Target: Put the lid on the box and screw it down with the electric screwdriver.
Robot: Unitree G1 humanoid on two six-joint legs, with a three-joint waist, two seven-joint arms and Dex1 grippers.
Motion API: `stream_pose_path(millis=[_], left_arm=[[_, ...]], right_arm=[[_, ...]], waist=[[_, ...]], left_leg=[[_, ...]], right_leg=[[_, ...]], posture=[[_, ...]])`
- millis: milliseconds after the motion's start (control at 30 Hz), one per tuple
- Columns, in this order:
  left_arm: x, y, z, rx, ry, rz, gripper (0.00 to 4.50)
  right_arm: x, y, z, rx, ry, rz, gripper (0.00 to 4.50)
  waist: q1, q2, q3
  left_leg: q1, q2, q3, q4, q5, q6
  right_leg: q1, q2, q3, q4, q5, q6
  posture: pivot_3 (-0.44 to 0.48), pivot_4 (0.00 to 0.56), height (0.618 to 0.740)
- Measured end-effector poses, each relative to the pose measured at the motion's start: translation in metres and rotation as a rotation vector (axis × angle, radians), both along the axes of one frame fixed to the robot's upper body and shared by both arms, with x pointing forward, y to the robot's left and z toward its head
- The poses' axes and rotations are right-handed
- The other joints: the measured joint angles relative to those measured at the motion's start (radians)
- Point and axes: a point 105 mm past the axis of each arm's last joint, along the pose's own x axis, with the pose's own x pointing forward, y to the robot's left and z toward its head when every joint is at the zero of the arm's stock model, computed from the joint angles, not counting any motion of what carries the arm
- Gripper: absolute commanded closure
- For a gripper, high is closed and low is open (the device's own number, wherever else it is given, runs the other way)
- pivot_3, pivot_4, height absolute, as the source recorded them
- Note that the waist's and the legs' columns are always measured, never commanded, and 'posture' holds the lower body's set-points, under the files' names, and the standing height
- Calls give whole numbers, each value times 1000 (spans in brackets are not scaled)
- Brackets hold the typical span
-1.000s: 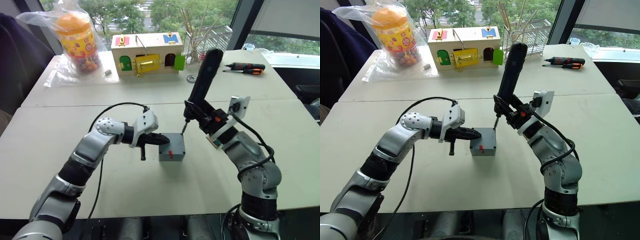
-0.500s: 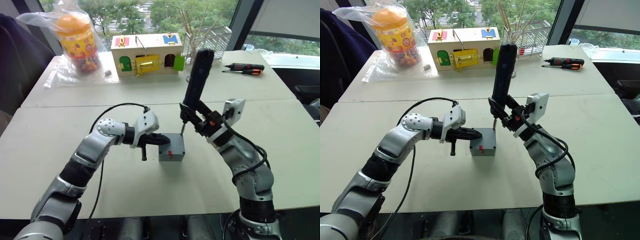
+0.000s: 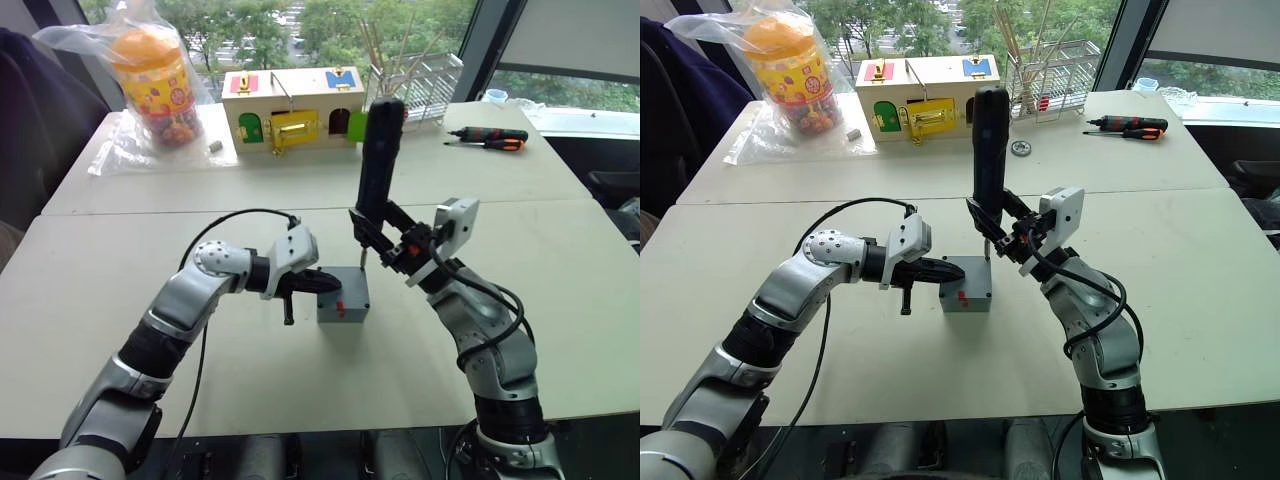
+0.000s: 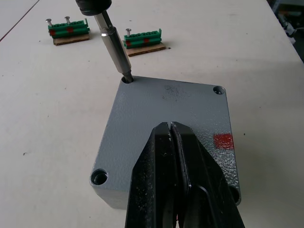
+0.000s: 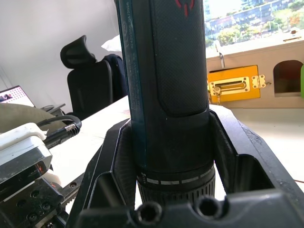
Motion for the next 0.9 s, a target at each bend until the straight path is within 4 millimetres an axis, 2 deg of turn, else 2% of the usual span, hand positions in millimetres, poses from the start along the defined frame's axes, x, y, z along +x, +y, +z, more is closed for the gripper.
stream_pose_path(millis=[167, 433, 700, 900], left_arm=[[0, 0, 0, 1, 2, -2, 4500], [-7, 0, -4, 6, 15, -22, 4500], [-9, 0, -8, 17, 29, -32, 4500], [-8, 0, -10, 14, 35, -29, 4500]], right_arm=[[0, 0, -1, -3, -13, -11, 2751], [-5, -6, -12, 24, -13, -70, 2751], [-6, 2, -18, -54, -23, -77, 2751], [-3, 0, -20, -32, -1, -103, 2751]], waist=[[0, 0, 0], [1, -5, -5], [1, -11, -19], [1, -13, -23]], left_leg=[[0, 0, 0, 0, 0, 0], [2, 1, -1, 0, 0, 0], [2, 1, -3, 0, 0, 0], [3, 1, -4, 0, 0, 0]], right_leg=[[0, 0, 0, 0, 0, 0], [3, 0, 0, 0, 0, 0], [4, 0, -1, -1, 0, 0], [6, 0, -2, -1, 0, 0]], posture=[[0, 150, 711], [0, 150, 711], [0, 150, 711], [0, 150, 711]])
